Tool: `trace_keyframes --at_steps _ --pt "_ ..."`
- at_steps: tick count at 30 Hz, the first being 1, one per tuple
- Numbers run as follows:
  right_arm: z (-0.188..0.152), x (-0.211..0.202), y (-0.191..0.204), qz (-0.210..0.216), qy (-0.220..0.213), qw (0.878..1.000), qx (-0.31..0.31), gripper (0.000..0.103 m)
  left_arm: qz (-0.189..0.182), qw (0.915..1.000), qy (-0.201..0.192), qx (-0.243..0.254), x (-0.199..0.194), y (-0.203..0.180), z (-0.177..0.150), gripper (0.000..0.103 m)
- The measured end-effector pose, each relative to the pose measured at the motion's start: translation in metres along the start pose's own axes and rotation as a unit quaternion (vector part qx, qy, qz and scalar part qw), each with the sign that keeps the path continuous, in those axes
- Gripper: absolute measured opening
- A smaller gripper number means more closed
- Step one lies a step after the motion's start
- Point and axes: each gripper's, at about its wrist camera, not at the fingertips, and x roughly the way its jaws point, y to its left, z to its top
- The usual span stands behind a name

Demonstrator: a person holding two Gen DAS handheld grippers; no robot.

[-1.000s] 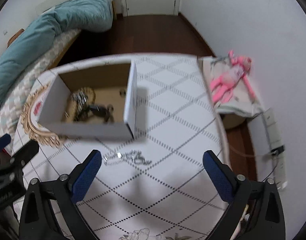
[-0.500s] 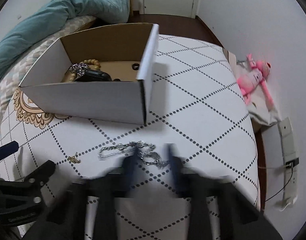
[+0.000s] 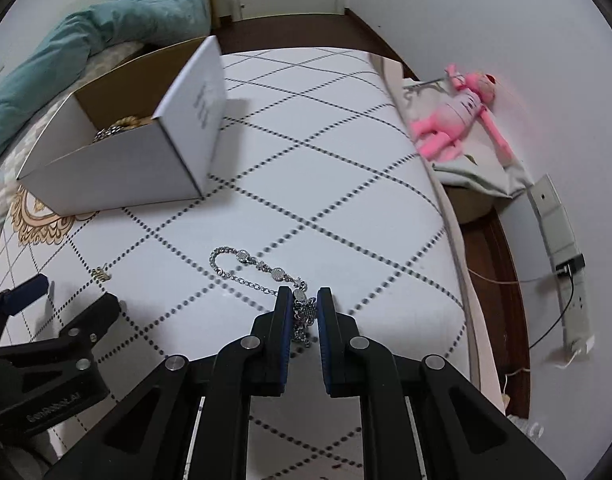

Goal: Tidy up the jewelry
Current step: 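Grasp the silver chain necklace with the right tool while the left tool grasps the gold earring, then carry the necklace and earring into the white box and open both tools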

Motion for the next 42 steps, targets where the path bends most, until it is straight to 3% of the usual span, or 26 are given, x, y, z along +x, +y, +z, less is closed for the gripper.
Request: trace_keyframes --at_steps 3,6,8,11,19,28,42 --pt "0.002 0.001 -0.001 -0.002 0.0 1.0 0.001 0.013 -0.004 0.9999 -0.009 0.004 -0.001 -0.003 0.002 0.084" --pt "0.002 0.001 -0.001 -0.003 -0.001 1.0 0.001 0.013 -0.012 0.9996 -0.021 0.012 -0.004 -0.006 0.005 0.062" --pt "0.002 0.001 -0.001 -0.002 -0.001 1.0 0.002 0.013 -0.017 0.9992 -0.027 0.024 -0.003 -0.004 0.01 0.032" --pt "0.002 0.001 0.0 -0.002 0.0 1.0 0.003 0.013 -0.024 0.9987 -0.026 0.038 -0.004 -0.009 0.013 0.006" --pt "0.002 0.001 -0.002 0.014 0.006 1.0 0.014 0.013 -0.042 0.9986 -0.015 0.029 -0.009 -0.004 0.006 0.006" --pt "0.007 -0.033 0.015 0.055 -0.019 0.998 0.003 0.013 -0.06 0.9978 -0.021 0.018 -0.035 0.001 -0.002 0.006" --pt "0.044 -0.112 0.04 0.112 -0.074 0.991 -0.011 0.013 -0.086 0.9937 -0.072 -0.005 -0.112 0.023 0.038 0.006"
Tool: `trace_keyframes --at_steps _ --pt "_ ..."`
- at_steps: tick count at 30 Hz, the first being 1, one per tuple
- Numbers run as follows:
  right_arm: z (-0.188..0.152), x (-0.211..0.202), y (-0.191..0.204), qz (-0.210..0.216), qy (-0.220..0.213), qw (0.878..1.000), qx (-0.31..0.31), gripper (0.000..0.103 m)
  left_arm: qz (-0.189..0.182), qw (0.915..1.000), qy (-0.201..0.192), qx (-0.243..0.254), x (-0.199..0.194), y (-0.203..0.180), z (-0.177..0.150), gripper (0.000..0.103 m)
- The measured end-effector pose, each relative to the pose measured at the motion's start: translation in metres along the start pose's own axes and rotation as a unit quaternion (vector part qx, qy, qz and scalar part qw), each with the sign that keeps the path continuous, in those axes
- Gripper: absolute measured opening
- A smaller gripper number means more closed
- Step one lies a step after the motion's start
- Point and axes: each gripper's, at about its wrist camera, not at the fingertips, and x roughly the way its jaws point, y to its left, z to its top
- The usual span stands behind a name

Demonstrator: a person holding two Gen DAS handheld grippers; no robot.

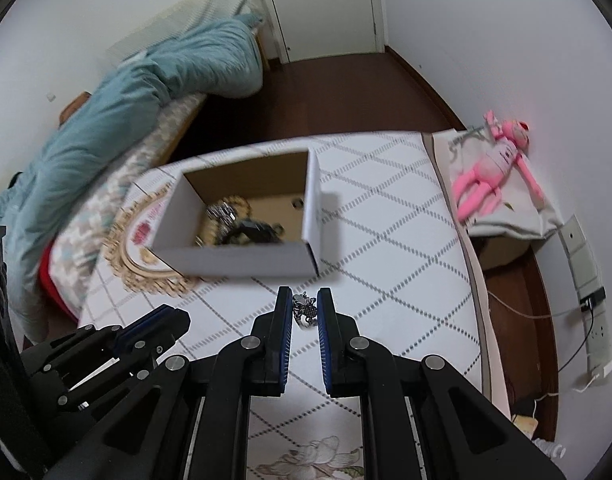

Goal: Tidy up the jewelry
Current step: 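Carry the necklace and earring into the white box and open both tools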

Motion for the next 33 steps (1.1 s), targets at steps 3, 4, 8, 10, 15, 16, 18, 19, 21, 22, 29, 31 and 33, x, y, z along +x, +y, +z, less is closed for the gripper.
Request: trace_keyframes --at_steps 3,4,8,10,15,16,18,19,21,22,29,31,33 --pt "0.015 -0.012 0.004 0.013 -0.009 1.0 0.004 0.013 -0.003 1.0 -0.005 0.0 -0.013 0.005 0.022 0.006" --pt "0.023 -0.016 0.005 0.02 -0.012 1.0 0.007 0.013 -0.006 1.0 -0.004 -0.002 -0.015 0.007 0.03 0.006" --pt "0.05 -0.02 0.008 0.045 -0.009 0.999 0.018 0.013 -0.019 0.9998 0.008 -0.003 -0.016 0.015 0.055 0.006" --pt "0.062 -0.018 0.009 0.055 -0.004 0.998 0.022 0.013 -0.02 0.9997 0.015 0.0 -0.012 0.017 0.067 0.006" --pt "0.093 0.004 0.005 0.073 0.024 0.996 0.034 0.013 -0.021 0.9992 0.032 -0.008 0.004 0.028 0.095 0.006" --pt "0.097 0.009 0.004 0.074 0.029 0.996 0.035 0.013 -0.02 0.9991 0.036 -0.011 0.009 0.031 0.101 0.006" --pt "0.106 0.023 0.003 0.077 0.044 0.995 0.038 0.013 -0.019 0.9987 0.045 -0.017 0.019 0.037 0.11 0.006" --pt "0.108 0.029 0.002 0.077 0.05 0.995 0.04 0.013 -0.021 0.9981 0.052 -0.024 0.026 0.042 0.115 0.006" --pt "0.113 0.042 0.002 0.075 0.062 0.994 0.04 0.013 -0.022 0.9974 0.062 -0.03 0.035 0.047 0.121 0.006" --pt "0.115 0.05 0.001 0.075 0.069 0.994 0.04 0.013 -0.024 0.9967 0.07 -0.033 0.042 0.05 0.124 0.006" --pt "0.123 0.097 0.006 0.059 0.116 0.991 0.021 0.014 -0.018 0.9937 0.103 -0.042 0.07 0.06 0.131 0.007" --pt "0.124 0.109 0.006 0.052 0.131 0.99 0.021 0.014 -0.009 0.9916 0.117 -0.053 0.076 0.065 0.132 0.007" --pt "0.125 0.118 0.004 0.036 0.144 0.989 0.025 0.015 -0.003 0.9902 0.126 -0.061 0.08 0.068 0.133 0.008"
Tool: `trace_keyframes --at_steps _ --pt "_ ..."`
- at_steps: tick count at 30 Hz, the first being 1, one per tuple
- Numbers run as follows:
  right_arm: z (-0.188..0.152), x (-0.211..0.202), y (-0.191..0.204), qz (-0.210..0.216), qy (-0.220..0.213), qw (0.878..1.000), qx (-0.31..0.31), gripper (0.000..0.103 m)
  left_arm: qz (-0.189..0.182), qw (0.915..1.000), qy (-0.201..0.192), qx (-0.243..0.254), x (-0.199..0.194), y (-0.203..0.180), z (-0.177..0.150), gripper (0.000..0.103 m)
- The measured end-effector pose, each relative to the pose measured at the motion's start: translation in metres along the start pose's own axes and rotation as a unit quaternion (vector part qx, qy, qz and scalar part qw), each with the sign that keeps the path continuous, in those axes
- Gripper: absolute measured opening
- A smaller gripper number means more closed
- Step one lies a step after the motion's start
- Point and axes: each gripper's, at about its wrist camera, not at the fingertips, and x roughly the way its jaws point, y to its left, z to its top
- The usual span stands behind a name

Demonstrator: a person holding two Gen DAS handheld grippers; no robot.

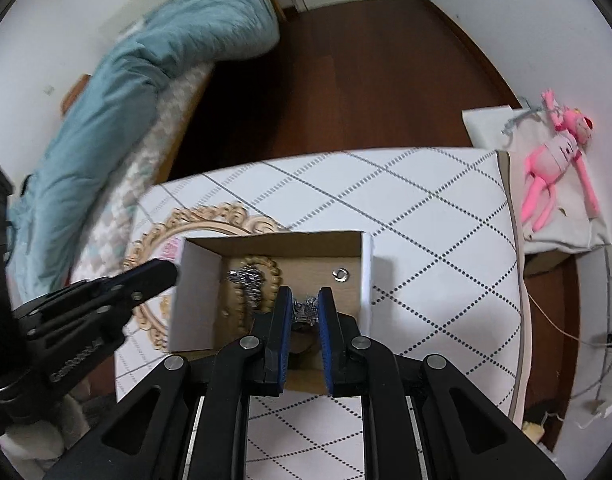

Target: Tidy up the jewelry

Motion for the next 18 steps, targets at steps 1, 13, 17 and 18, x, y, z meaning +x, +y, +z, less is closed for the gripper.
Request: trace_keyframes --at_steps 1,13,17,18 --pt "0.001 0.002 -0.002 -0.001 0.0 1.0 0.003 0.016 0.006 1.0 0.001 -0.002 0.0 0.002 0.001 0.009" --pt "-0.015 -0.01 0.0 -0.129 -0.035 0.99 -0.04 0.093 0.08 0.9965 -0.022 0.008 0.007 0.01 -0.018 0.094" --pt "-0.026 -0.003 -0.005 -0.155 -0.032 0.987 -0.04 0.101 0.096 0.9948 -0.031 0.018 0.009 0.009 -0.03 0.1" --pt "-0.029 -0.002 -0.006 -0.159 -0.033 0.986 -0.039 0.101 0.098 0.9945 -0.032 0.02 0.01 0.009 -0.033 0.101"
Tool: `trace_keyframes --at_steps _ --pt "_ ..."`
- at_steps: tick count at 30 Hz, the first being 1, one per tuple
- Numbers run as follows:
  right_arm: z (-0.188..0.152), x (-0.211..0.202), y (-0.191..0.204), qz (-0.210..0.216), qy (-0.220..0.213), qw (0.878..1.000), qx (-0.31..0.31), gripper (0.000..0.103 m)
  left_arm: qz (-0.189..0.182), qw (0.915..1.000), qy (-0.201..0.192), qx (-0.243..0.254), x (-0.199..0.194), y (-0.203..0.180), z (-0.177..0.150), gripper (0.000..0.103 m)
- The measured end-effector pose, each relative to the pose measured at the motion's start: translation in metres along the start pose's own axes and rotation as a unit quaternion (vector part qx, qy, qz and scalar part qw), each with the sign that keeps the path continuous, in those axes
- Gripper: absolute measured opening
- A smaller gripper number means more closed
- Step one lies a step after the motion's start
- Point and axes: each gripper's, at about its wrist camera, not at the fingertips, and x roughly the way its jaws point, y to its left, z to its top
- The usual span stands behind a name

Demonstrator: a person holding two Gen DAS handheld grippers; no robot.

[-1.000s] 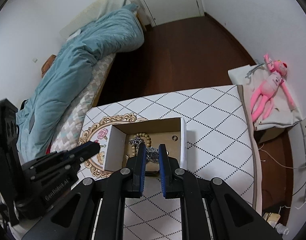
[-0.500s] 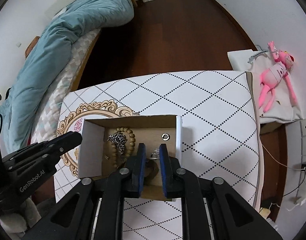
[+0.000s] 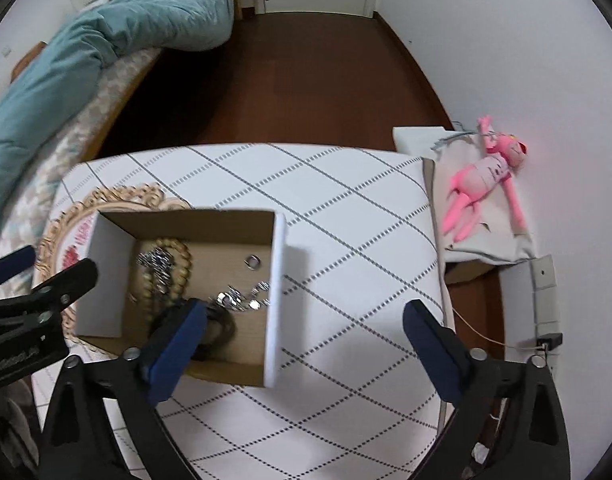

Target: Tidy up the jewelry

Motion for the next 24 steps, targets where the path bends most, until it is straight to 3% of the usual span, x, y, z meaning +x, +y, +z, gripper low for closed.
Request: trace_keyframes --at_steps 12,24 --pt "-0.018 -0.019 -0.005 -0.02 -0.02 1.0 0.01 0.102 0.008 0.9997 -0.014 -0.02 -0.02 0.004 -0.022 0.101" --pt "-0.06 -0.108 -0.003 -0.026 -0.093 0.995 0.027 0.102 0.014 0.995 -0.096 -0.024 -0.108 0.009 -0.059 0.101"
